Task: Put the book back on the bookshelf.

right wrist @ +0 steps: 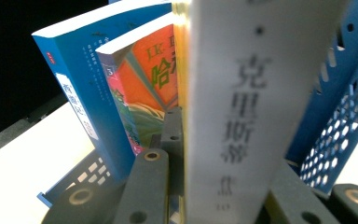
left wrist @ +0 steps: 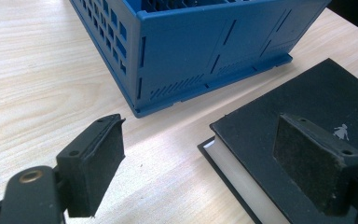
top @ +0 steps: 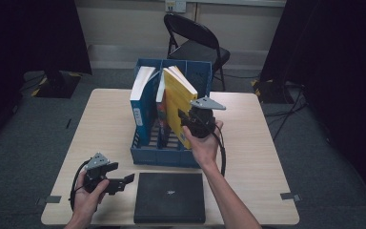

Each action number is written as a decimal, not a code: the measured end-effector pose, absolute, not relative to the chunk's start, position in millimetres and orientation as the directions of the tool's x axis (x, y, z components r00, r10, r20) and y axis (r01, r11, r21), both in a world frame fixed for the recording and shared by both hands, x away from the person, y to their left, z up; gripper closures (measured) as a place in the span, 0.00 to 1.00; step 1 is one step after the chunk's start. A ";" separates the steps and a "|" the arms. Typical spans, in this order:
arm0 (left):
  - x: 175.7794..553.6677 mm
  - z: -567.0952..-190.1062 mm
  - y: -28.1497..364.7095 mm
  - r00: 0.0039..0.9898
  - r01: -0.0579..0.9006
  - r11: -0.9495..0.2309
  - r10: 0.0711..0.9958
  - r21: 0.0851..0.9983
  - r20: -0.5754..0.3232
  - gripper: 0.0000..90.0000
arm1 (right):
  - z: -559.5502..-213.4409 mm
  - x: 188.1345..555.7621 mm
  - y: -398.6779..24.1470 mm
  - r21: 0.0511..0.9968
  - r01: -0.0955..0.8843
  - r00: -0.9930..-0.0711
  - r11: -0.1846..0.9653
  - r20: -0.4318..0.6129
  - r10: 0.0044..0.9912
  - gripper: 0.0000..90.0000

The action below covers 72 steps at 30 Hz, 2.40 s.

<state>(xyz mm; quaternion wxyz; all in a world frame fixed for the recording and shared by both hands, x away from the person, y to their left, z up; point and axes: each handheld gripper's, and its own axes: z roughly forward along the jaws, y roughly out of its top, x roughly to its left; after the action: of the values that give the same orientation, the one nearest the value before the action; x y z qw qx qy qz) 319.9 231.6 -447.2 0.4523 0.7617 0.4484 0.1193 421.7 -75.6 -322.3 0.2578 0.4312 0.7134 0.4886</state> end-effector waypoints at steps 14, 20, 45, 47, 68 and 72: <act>320.7 -447.5 231.0 0.572 0.573 -0.195 0.791 0.796 -0.218 0.18 | -328.9 432.9 -67.8 0.917 0.372 -0.470 0.143 0.054 0.881 0.84; 320.6 -448.0 230.6 0.573 0.576 -0.195 0.789 0.794 -0.222 0.18 | -334.4 442.0 -61.7 0.918 0.372 -0.448 0.135 0.051 0.893 0.84; 321.1 -448.1 228.6 0.581 0.573 -0.205 0.785 0.793 -0.216 0.18 | -350.7 461.5 -47.8 0.921 0.376 -0.453 0.098 0.090 0.887 0.83; 321.0 -448.1 228.4 0.581 0.572 -0.205 0.784 0.795 -0.216 0.18 | -351.2 464.1 -47.3 0.923 0.374 -0.447 0.094 0.090 0.890 0.83; 320.8 -448.0 228.3 0.584 0.570 -0.203 0.782 0.796 -0.218 0.19 | -375.4 472.5 -34.2 0.905 0.403 -0.455 0.134 0.071 0.888 0.78; 320.9 -447.9 228.7 0.583 0.571 -0.201 0.782 0.796 -0.221 0.19 | -374.3 472.9 -35.8 0.902 0.410 -0.468 0.134 0.082 0.880 0.75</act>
<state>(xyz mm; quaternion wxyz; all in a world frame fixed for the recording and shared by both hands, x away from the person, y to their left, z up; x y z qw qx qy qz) 320.9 228.7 -447.9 0.4524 0.7661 0.4414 0.1167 472.9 -35.8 -374.3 0.2462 0.4531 0.7117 0.4771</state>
